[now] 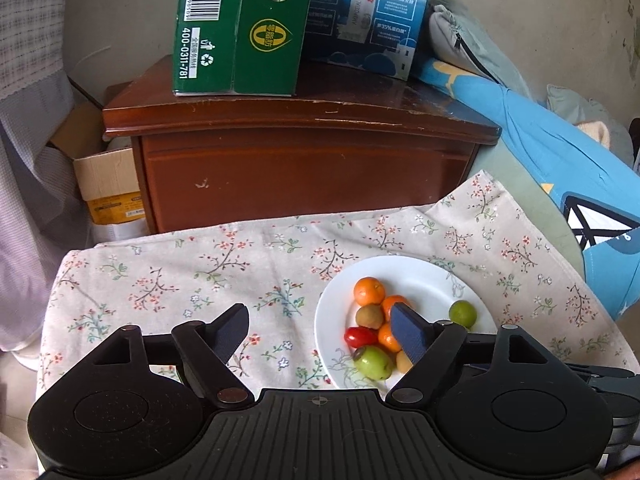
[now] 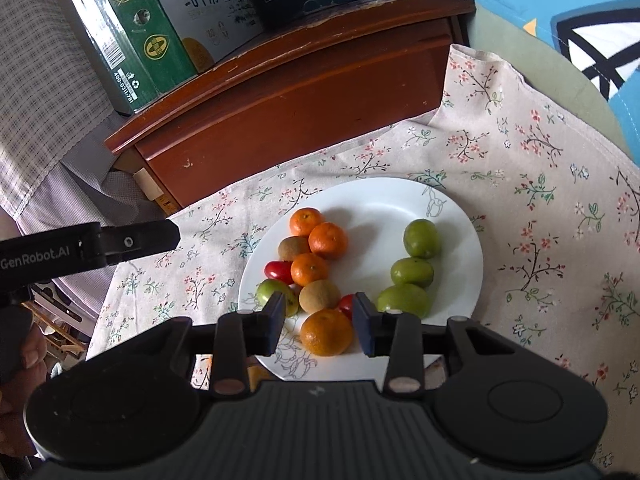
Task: Organize fruits
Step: 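Withdraw both open grippers back to the last fruits beside the plate, then close the left gripper on an orange while the right grasps a brown kiwi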
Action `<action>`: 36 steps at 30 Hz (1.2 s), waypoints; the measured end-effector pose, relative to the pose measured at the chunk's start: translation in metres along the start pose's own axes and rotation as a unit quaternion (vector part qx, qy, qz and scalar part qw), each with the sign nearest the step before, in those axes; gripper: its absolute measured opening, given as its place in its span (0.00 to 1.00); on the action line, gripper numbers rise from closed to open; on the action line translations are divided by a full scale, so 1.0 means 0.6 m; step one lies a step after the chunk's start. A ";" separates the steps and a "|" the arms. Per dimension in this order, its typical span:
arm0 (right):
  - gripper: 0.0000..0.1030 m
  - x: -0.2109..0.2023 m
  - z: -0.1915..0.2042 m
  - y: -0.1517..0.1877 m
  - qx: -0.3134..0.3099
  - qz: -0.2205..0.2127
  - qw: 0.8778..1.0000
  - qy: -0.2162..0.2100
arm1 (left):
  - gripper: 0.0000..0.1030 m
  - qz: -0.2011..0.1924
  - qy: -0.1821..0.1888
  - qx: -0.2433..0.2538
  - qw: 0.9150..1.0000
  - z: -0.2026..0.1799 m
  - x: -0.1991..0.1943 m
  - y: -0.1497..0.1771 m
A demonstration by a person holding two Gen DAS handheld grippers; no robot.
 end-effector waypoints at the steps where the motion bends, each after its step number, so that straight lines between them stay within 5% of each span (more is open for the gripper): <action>1: 0.37 -0.001 0.002 0.004 0.000 0.001 1.000 -0.002 | 0.81 0.000 -0.006 0.002 1.000 0.003 -0.003 0.004; 17: 0.37 0.013 0.052 0.093 0.006 0.039 0.999 -0.024 | 0.82 0.022 -0.028 -0.001 0.999 0.035 -0.021 0.039; 36: 0.32 0.061 0.040 0.095 0.009 0.033 0.999 -0.022 | 0.82 0.058 -0.042 -0.002 0.997 0.047 0.008 0.061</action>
Point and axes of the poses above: each gripper's, at about its wrist camera, not at the fingertips, and x roughly the way its jaws point, z to its left, y to its underside, the point moved 4 cm from there along x, roughly the way its jaws point, and after that the axes turned 15 degrees about -y, right-handed, at the moved point
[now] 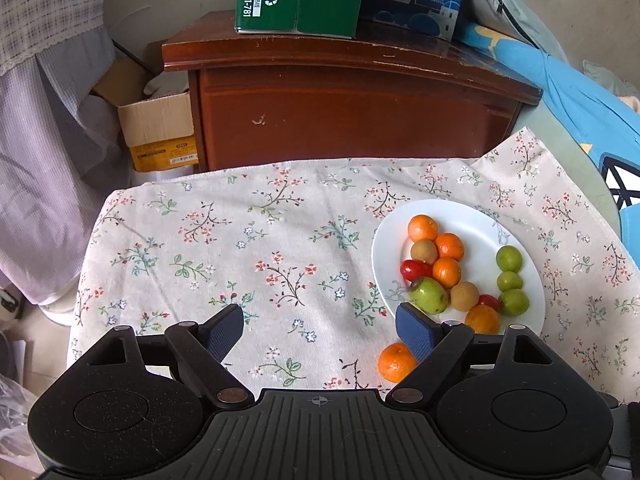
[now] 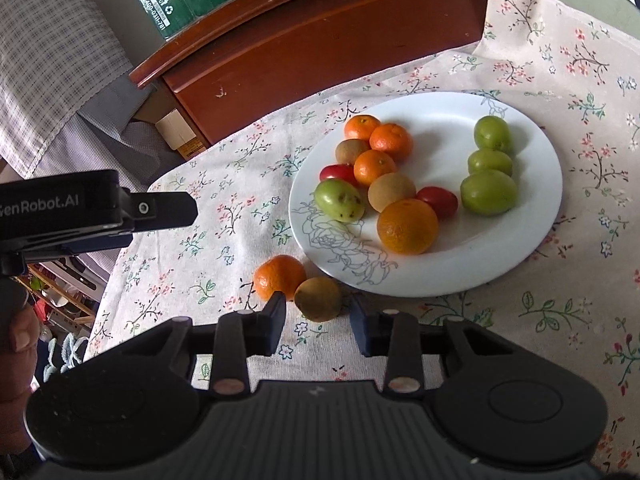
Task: Organize fruits
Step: 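Close the left gripper on an orange while the right grasps a brown kiwi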
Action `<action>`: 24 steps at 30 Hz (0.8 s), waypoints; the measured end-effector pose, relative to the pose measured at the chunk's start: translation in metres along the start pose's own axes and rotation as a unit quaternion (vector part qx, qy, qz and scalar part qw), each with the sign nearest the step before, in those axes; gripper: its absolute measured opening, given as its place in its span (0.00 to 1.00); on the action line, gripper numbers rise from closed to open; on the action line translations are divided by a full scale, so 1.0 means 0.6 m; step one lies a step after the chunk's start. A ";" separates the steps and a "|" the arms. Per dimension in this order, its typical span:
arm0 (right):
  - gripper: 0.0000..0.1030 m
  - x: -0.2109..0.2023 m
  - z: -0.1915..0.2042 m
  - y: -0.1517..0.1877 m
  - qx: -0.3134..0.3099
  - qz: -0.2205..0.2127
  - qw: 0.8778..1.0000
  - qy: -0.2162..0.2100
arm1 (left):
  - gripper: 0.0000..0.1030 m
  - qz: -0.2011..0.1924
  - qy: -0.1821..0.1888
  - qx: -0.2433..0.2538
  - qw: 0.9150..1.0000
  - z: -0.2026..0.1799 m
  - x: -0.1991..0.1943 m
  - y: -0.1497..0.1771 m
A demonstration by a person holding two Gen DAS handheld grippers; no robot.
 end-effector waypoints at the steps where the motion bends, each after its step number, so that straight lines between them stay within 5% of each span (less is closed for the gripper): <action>1: 0.27 0.001 0.000 0.000 -0.002 0.001 1.000 0.000 | 0.82 0.001 0.000 0.000 1.000 0.000 0.001 0.001; 11: 0.25 -0.046 -0.004 0.004 0.003 0.015 0.999 0.040 | 0.82 0.013 0.009 0.029 0.999 -0.025 0.014 0.027; 24: 0.25 -0.113 -0.041 0.008 0.058 -0.022 0.994 0.092 | 0.80 -0.016 0.051 0.089 0.995 -0.090 0.020 0.068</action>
Point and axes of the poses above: each gripper's, at about its wrist camera, not at the fingertips, and x roughly the way its jaws point, z to its left, y to its underside, the point moved 4 cm from there along x, roughly the way its jaws point, and after that the axes turned 15 degrees about -y, right-handed, at the moved point
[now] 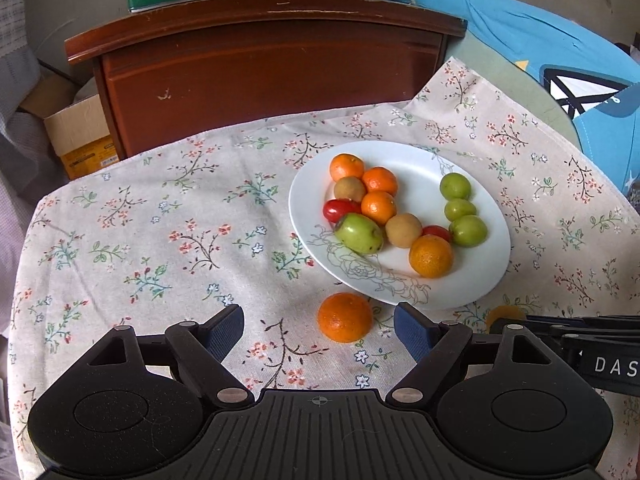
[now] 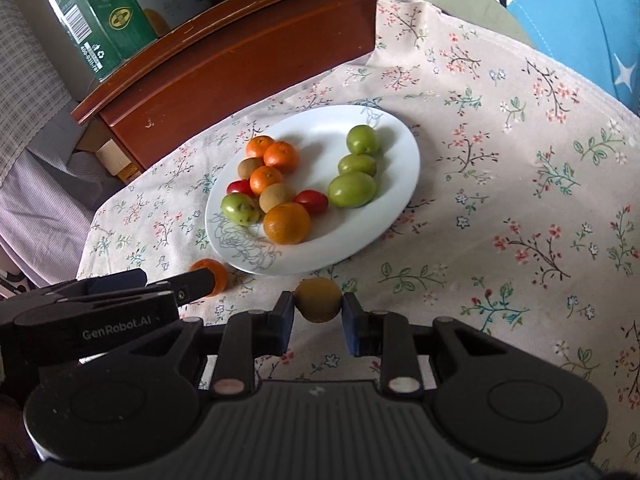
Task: Organize fruits
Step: 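Close the left gripper on an orange while the right grasps a brown kiwi, then carry the orange and kiwi over the plate and open both grippers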
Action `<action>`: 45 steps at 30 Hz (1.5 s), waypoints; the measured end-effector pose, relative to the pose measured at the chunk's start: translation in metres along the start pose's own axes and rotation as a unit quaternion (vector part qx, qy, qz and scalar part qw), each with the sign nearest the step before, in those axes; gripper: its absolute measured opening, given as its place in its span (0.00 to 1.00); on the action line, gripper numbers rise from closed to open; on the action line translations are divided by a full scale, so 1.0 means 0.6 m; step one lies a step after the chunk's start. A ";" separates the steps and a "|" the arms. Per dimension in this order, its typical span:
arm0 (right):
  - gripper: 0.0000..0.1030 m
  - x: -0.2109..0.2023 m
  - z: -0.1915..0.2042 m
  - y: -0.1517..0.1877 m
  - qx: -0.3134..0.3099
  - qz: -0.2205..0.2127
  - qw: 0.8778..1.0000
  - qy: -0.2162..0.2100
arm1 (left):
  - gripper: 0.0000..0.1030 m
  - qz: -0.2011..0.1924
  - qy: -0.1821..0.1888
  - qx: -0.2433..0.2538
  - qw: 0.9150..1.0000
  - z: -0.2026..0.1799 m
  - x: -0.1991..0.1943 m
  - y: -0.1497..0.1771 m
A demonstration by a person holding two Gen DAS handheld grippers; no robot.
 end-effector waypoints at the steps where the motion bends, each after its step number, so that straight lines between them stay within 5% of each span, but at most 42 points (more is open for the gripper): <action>1: 0.25 0.001 -0.003 -0.001 0.002 -0.002 1.000 0.003 | 0.78 -0.002 0.002 0.002 1.000 -0.003 0.003 0.000; 11: 0.25 0.006 -0.010 -0.003 0.013 -0.003 1.000 0.007 | 0.56 0.006 0.015 0.007 1.000 -0.019 0.031 0.010; 17: 0.25 0.013 -0.016 -0.002 0.026 0.003 1.000 0.004 | 0.31 -0.005 0.017 0.026 1.000 -0.029 0.032 0.011; 25: 0.25 0.012 -0.016 -0.004 0.036 0.002 0.999 -0.006 | 0.30 -0.007 0.008 0.014 1.000 -0.021 0.014 0.006; 45: 0.25 -0.062 0.011 -0.086 0.008 -0.106 0.992 -0.066 | 0.30 -0.099 0.060 -0.015 0.993 -0.020 -0.093 -0.074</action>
Point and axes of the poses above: each gripper's, at about its wrist camera, not at the fingertips, and x roughly the way its jaws point, z to its left, y to its underside, the point moved 4 cm from there along x, roughly the way its jaws point, and after that the axes turned 15 degrees about -y, right-handed, at the moved point
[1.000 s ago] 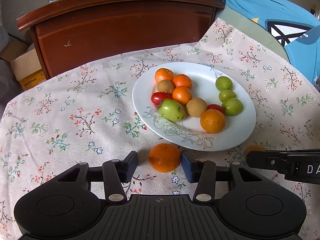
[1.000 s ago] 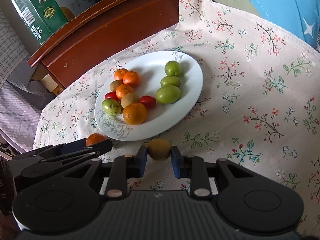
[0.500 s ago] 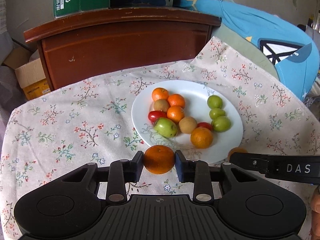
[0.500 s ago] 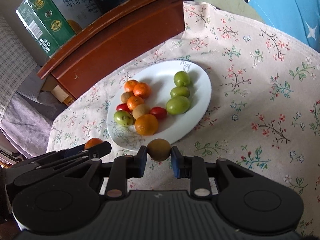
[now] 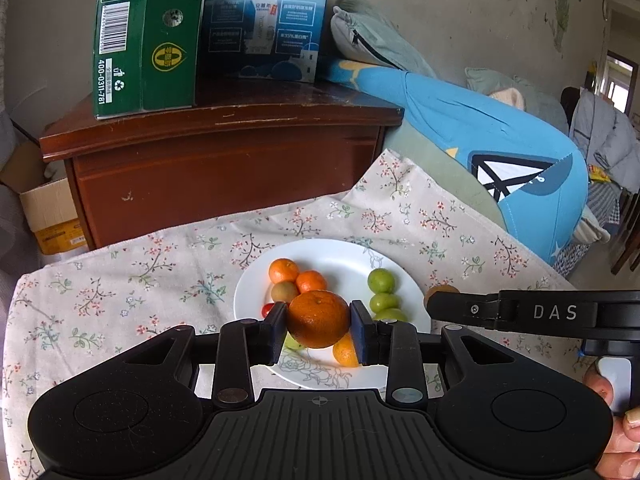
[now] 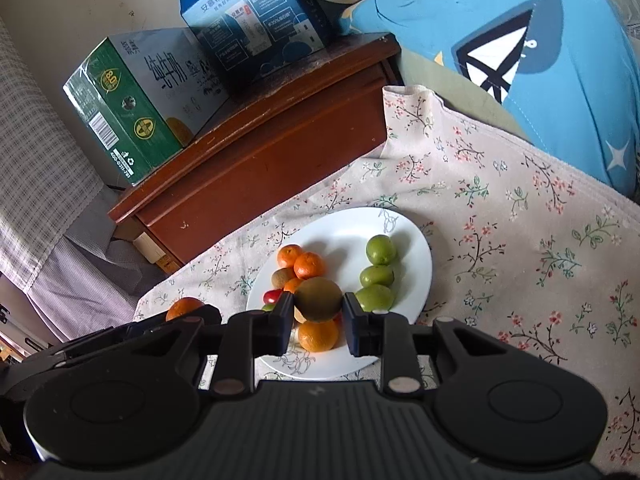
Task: Organize fruits
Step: 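Carry the orange and kiwi over the plate and open both grippers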
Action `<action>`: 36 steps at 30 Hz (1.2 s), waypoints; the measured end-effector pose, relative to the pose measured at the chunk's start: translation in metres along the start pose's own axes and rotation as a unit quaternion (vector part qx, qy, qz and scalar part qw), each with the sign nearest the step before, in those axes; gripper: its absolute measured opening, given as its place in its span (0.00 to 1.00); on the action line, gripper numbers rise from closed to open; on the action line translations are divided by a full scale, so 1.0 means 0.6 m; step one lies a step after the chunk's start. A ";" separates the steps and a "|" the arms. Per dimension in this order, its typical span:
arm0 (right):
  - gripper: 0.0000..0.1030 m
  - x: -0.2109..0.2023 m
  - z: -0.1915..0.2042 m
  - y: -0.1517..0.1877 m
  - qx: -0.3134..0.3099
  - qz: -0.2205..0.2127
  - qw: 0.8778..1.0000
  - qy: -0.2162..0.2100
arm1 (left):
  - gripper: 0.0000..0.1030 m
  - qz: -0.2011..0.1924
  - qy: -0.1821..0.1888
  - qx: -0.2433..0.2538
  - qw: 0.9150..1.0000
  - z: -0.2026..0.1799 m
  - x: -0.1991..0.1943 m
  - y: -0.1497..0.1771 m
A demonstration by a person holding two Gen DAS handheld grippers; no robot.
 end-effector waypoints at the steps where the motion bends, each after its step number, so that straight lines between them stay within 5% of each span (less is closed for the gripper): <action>1: 0.25 -0.002 0.000 -0.003 0.000 -0.002 1.000 -0.002 | 0.30 -0.001 0.001 -0.003 1.000 0.001 0.000 -0.003; 16: 0.25 0.009 -0.001 -0.037 -0.019 -0.003 1.000 -0.015 | 0.30 0.000 0.014 -0.035 0.999 0.004 0.025 -0.021; 36: 0.25 0.133 -0.056 -0.068 -0.020 0.039 0.999 -0.005 | 0.30 0.032 0.039 -0.045 0.998 -0.036 0.139 -0.008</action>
Point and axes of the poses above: each gripper's, at about its wrist camera, not at the fingertips, and x roughly the way its jaws point, z to its left, y to its underside, the point moved 4 cm from there along x, roughly the way its jaws point, and after that the axes turned 15 degrees about -y, right-handed, at the moved point
